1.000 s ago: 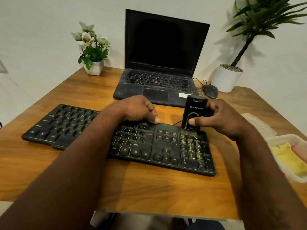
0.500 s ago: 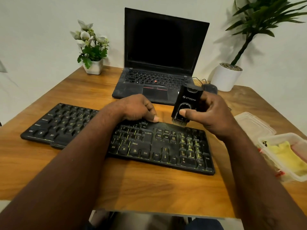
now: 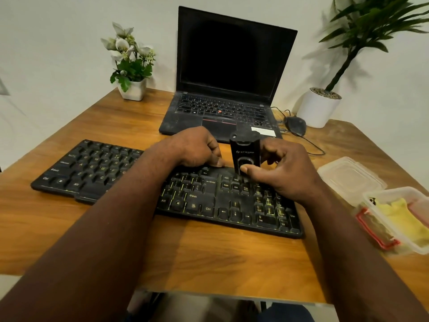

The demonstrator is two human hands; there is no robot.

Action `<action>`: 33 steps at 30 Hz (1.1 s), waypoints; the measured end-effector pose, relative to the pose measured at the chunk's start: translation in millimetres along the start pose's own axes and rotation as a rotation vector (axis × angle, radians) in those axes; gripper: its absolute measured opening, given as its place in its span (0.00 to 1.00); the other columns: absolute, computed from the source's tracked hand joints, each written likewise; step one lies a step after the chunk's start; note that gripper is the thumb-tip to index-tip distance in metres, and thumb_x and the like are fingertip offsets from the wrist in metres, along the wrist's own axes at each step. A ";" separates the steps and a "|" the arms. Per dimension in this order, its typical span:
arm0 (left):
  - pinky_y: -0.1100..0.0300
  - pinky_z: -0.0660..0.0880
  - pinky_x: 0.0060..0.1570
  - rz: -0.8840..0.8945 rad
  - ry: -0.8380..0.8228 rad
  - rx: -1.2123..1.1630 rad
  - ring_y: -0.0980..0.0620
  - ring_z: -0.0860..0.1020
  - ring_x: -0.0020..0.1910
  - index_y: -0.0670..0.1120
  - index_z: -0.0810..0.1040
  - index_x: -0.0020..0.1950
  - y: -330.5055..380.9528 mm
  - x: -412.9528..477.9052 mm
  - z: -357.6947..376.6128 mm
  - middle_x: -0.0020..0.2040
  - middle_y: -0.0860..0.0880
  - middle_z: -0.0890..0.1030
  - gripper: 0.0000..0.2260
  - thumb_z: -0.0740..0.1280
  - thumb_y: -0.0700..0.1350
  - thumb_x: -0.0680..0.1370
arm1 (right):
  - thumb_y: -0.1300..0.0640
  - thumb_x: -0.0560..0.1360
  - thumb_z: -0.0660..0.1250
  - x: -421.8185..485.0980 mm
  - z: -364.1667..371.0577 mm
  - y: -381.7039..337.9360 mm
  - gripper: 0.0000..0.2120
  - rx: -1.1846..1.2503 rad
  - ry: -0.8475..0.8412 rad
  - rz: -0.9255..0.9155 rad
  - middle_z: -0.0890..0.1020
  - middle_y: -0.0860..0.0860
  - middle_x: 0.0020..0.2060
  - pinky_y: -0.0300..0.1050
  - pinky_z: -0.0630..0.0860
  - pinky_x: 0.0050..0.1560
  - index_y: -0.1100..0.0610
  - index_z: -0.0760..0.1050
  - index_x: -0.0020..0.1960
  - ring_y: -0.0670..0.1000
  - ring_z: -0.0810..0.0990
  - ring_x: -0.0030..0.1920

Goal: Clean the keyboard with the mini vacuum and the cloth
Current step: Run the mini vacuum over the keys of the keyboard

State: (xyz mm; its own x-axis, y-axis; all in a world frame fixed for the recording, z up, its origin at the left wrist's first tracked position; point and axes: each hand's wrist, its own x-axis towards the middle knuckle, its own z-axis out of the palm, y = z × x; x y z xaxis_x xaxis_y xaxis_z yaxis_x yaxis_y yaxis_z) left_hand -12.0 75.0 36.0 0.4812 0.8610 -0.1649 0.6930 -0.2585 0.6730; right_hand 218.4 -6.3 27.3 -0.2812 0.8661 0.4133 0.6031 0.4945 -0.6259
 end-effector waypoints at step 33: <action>0.53 0.79 0.47 -0.009 0.028 -0.020 0.54 0.81 0.39 0.49 0.86 0.40 -0.2 -0.9 1.6 0.41 0.51 0.86 0.06 0.75 0.47 0.77 | 0.48 0.71 0.79 -5.1 -7.3 -2.2 0.15 0.122 -0.199 0.057 0.86 0.54 0.42 0.49 0.81 0.40 0.54 0.83 0.52 0.54 0.85 0.42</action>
State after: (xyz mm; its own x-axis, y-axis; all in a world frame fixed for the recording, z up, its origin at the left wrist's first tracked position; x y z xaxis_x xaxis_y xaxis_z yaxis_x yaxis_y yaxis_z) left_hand -11.7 73.5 34.8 0.4597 0.8753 -0.1503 0.6859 -0.2424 0.6862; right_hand 224.0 -12.3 31.4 -0.3982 0.8841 0.2444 0.5310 0.4395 -0.7245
